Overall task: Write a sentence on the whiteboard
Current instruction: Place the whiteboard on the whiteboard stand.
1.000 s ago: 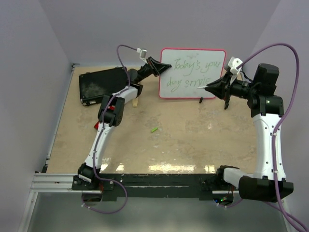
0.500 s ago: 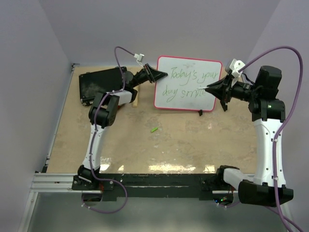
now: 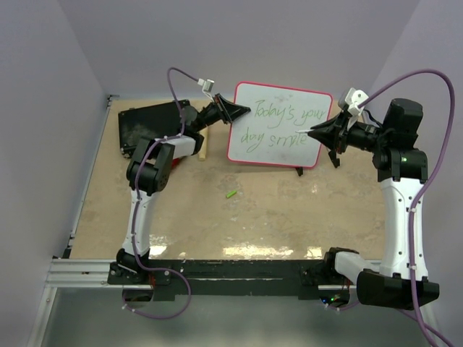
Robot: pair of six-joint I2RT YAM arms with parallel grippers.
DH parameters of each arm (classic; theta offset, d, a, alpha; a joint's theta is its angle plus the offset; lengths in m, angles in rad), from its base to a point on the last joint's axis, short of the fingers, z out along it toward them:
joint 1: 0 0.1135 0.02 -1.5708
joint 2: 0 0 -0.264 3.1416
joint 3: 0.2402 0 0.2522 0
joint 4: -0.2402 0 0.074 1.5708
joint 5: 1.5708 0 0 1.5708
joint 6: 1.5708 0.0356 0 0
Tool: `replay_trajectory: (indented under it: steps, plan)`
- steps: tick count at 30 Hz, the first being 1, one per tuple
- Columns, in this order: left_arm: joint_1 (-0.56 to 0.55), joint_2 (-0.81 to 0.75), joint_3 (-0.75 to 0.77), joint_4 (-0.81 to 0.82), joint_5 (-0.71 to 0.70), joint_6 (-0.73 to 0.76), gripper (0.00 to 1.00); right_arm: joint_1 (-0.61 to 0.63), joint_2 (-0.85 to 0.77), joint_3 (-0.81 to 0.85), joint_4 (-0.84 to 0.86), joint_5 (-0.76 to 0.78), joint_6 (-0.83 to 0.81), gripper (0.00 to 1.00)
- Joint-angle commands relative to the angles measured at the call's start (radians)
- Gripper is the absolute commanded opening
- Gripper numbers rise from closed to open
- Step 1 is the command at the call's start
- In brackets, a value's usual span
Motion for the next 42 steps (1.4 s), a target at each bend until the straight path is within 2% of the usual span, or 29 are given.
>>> replay_trajectory:
  steps: [1, 23, 35, 42]
  plan:
    - [-0.015, -0.090, 0.045, 0.422, -0.115, -0.015, 0.00, -0.004, -0.010, -0.002, 0.022, -0.032, 0.011, 0.00]
    - [-0.083, -0.144, 0.111, 0.349, -0.298, 0.055, 0.00, -0.004, -0.013, 0.027, -0.002, -0.055, -0.002, 0.00]
    - [-0.173, -0.069, 0.227, 0.286, -0.387, 0.103, 0.00, -0.004, -0.015, 0.051, -0.031, -0.070, -0.022, 0.00]
    - [-0.227, -0.001, 0.246, 0.289, -0.454, 0.190, 0.00, -0.004, -0.016, 0.053, -0.038, -0.080, -0.029, 0.00]
